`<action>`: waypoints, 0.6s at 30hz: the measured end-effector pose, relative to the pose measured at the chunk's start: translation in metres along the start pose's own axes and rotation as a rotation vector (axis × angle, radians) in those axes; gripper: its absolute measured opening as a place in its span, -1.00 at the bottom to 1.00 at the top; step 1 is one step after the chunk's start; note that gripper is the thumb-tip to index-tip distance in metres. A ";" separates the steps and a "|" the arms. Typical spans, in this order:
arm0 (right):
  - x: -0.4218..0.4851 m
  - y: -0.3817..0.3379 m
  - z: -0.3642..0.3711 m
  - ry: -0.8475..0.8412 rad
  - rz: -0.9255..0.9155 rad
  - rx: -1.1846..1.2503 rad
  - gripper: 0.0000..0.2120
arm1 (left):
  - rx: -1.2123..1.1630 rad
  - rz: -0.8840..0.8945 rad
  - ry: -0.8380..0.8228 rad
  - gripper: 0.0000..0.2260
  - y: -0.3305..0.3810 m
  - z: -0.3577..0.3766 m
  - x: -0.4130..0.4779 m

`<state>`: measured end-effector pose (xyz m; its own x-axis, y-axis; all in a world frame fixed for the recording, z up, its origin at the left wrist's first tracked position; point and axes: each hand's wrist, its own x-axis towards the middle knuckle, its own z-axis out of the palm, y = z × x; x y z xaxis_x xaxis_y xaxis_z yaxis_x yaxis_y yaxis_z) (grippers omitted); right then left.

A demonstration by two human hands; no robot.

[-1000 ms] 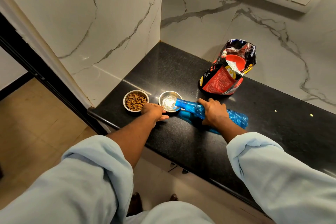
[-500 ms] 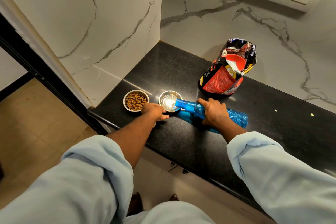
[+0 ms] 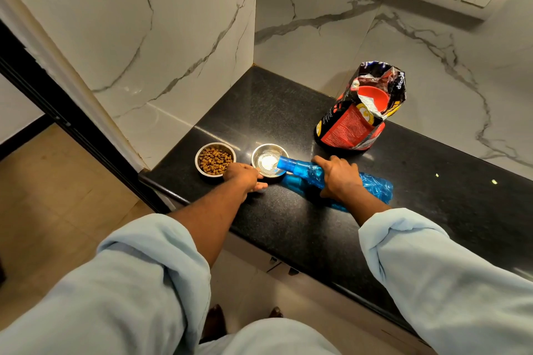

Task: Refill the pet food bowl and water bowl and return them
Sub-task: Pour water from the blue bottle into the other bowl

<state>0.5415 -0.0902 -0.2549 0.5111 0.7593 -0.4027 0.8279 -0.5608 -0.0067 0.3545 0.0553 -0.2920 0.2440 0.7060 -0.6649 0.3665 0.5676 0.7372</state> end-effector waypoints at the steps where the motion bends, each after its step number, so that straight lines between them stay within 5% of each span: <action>1: 0.000 0.000 0.000 0.000 0.001 -0.001 -0.14 | 0.000 0.000 0.001 -0.95 0.000 0.000 0.000; 18: 0.002 0.002 0.003 0.009 -0.016 -0.007 -0.14 | 0.016 0.000 -0.001 -0.91 -0.003 0.000 0.009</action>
<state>0.5438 -0.0908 -0.2590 0.5001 0.7709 -0.3943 0.8373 -0.5467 -0.0068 0.3559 0.0598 -0.3004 0.2446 0.7054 -0.6652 0.3807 0.5611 0.7350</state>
